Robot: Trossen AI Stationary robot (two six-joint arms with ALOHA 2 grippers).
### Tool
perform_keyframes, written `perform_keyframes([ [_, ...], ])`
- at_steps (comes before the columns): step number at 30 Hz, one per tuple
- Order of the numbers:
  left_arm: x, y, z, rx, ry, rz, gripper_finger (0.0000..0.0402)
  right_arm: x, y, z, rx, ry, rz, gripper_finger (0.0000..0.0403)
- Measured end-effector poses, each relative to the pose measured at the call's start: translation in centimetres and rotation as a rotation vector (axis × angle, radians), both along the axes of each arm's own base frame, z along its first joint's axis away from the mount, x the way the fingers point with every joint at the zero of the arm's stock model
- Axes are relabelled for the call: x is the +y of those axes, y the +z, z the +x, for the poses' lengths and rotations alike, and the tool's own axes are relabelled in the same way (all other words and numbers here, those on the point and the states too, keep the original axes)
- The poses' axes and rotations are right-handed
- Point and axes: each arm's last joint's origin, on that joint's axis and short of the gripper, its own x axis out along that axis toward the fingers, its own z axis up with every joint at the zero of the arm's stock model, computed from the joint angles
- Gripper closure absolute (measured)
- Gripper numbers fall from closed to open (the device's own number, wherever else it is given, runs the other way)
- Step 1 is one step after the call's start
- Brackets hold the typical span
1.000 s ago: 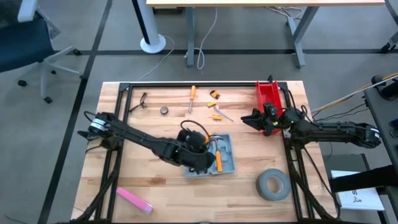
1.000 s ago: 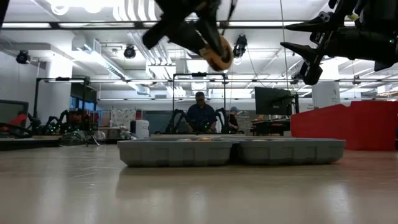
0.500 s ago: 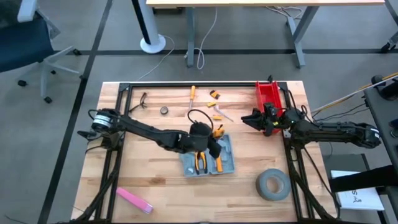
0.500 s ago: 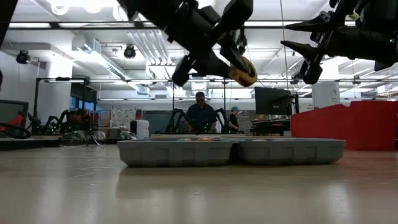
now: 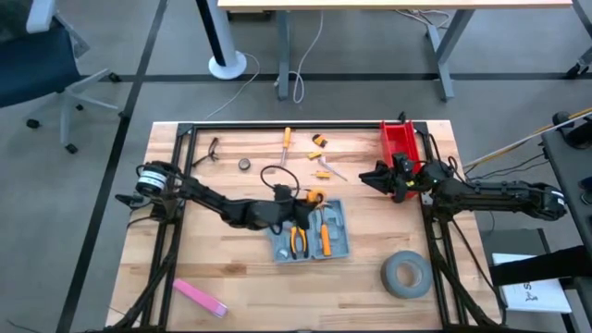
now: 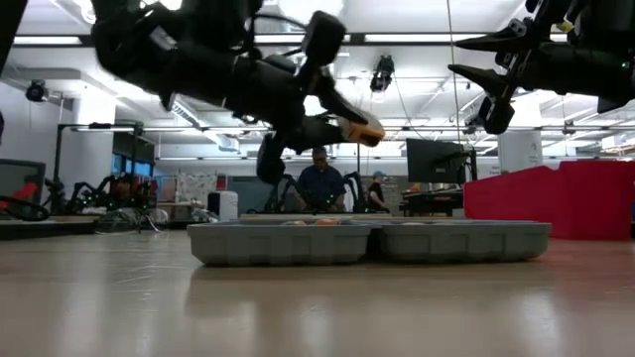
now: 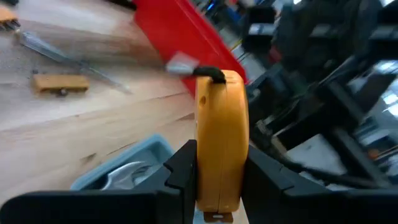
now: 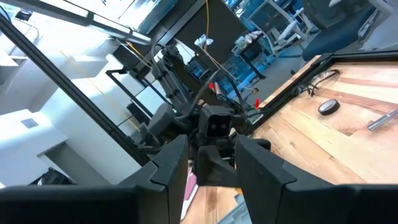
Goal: Prefit tool cases
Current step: Put the yellow measuring tape into the gray pre-fit tool case
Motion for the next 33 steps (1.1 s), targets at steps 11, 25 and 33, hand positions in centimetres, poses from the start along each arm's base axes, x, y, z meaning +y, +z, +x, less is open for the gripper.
perform_keyframes([
  [11,-0.1,-2.2,-2.9,-0.014,-0.190,-0.187,0.0313,0.0,0.0,0.0,0.001,0.000,0.001,0.0285],
  [25,-0.4,-2.6,-7.1,0.127,-0.497,-0.409,0.0313,0.0,0.0,0.0,0.000,0.004,0.017,0.0307],
  [33,-0.5,-0.2,-8.3,0.061,-0.631,-0.383,0.0313,0.0,0.0,0.0,0.002,0.005,0.020,0.0296],
])
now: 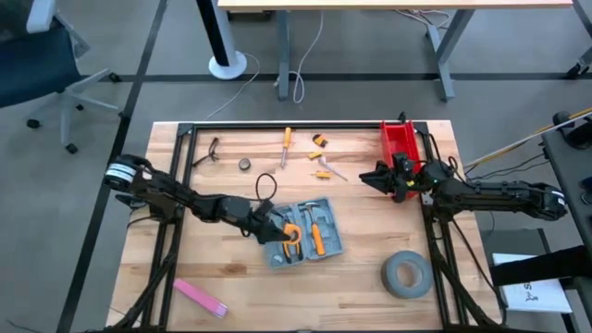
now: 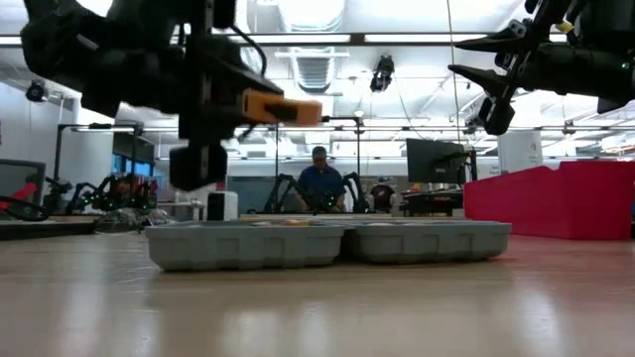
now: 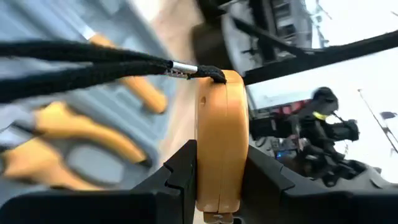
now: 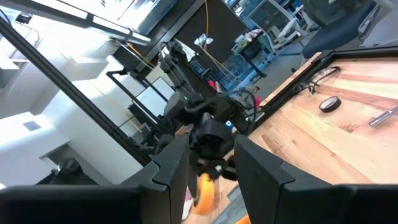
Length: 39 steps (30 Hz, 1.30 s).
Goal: Prefit tool cases
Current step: Put the yellow measuring tape into the gray pre-fit tool case
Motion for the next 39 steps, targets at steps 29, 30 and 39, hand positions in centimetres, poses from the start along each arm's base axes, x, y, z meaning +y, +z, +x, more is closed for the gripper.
perform_keyframes([
  [29,1.3,0.7,-3.6,0.388,0.328,-0.071,0.0313,0.0,0.0,0.0,0.001,0.011,-0.002,0.0314],
  [30,1.3,0.7,-3.6,0.400,0.318,-0.095,0.0313,0.0,0.0,0.0,0.000,0.011,-0.002,0.0312],
  [39,1.3,-0.2,-4.2,0.527,0.359,-0.193,0.0313,0.0,0.0,0.0,0.000,0.009,-0.014,0.0301],
])
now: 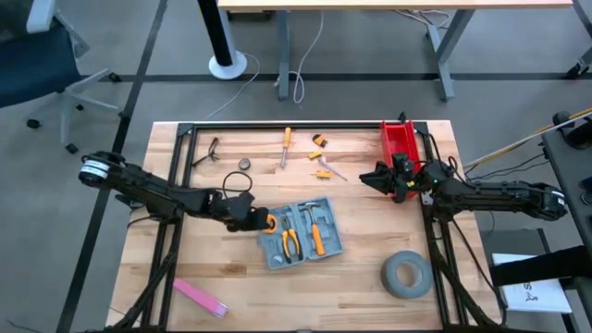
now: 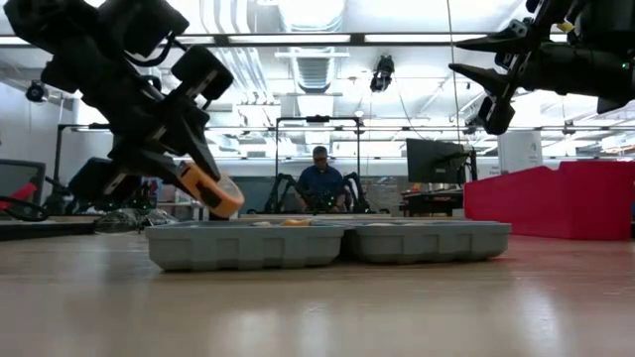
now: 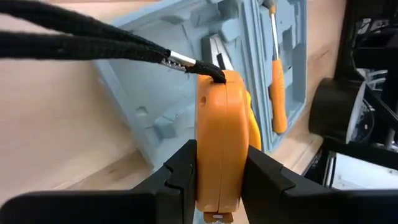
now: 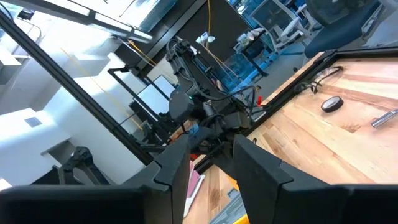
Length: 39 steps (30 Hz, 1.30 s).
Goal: Prefit tool cases
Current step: Put the yellow measuring tape into the gray pre-fit tool case
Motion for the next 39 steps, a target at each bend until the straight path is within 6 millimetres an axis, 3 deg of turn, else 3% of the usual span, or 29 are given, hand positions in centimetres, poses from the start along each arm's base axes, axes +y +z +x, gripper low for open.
perform_keyframes([
  [15,0.3,1.2,0.9,-0.075,0.035,0.165,0.0313,0.0,0.0,0.0,-0.001,-0.002,-0.005,0.0314],
  [24,0.7,3.9,2.3,-0.331,0.147,0.414,0.0313,0.0,0.1,0.2,0.021,0.014,-0.058,0.0298],
  [34,1.2,6.4,2.7,-0.484,0.274,0.731,0.0313,-1.1,3.9,4.4,0.212,0.103,-0.131,0.0267],
  [39,1.2,6.8,2.7,-0.495,0.264,0.797,0.0313,-1.9,4.0,7.1,0.261,0.172,-0.114,0.0260],
])
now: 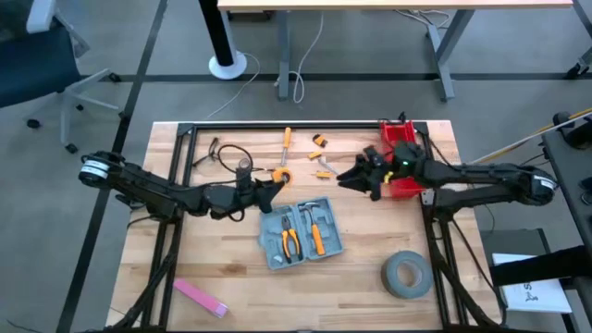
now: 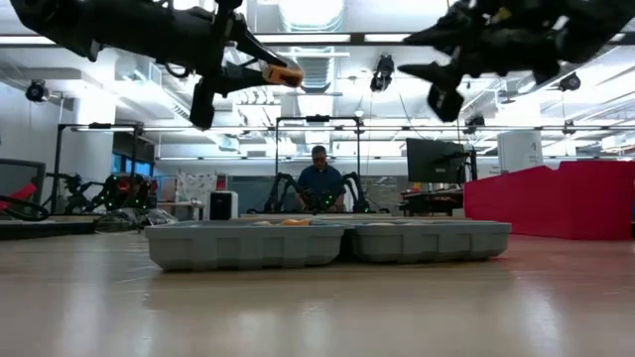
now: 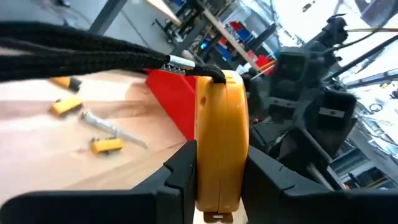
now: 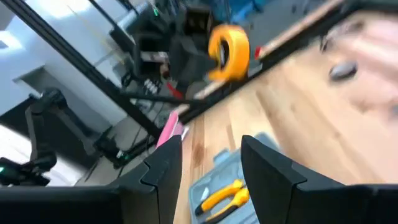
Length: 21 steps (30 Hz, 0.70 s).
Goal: Prefit tool cases
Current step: Put the yellow measuring tape into the gray pre-fit tool case
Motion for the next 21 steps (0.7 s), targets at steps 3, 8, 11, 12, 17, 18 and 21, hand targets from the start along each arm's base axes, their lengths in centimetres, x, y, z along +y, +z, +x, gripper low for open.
perform_keyframes([
  [3,0.0,0.0,0.0,0.011,-0.003,0.027,0.0313,-0.3,-0.7,1.6,0.028,0.057,0.040,0.0261],
  [8,-0.2,0.0,0.1,0.012,-0.075,0.031,0.0313,-0.1,-1.7,3.9,0.049,0.109,0.076,0.0269],
  [11,-0.3,0.1,0.1,0.007,-0.109,0.025,0.0313,0.2,-1.9,4.8,0.034,0.155,0.060,0.0274],
  [12,-0.3,0.1,0.1,0.002,-0.117,0.022,0.0313,0.2,-1.9,5.0,0.031,0.174,0.055,0.0275],
  [17,-0.5,0.2,0.2,-0.012,-0.185,0.006,0.0313,0.7,-1.5,5.6,-0.002,0.250,-0.016,0.0279],
  [18,-0.6,0.2,0.2,-0.016,-0.204,-0.007,0.0313,0.8,-1.4,5.7,-0.013,0.255,-0.038,0.0279],
  [21,-0.7,0.2,0.3,-0.026,-0.250,-0.037,0.0313,0.9,-1.2,5.6,-0.033,0.264,-0.091,0.0276],
])
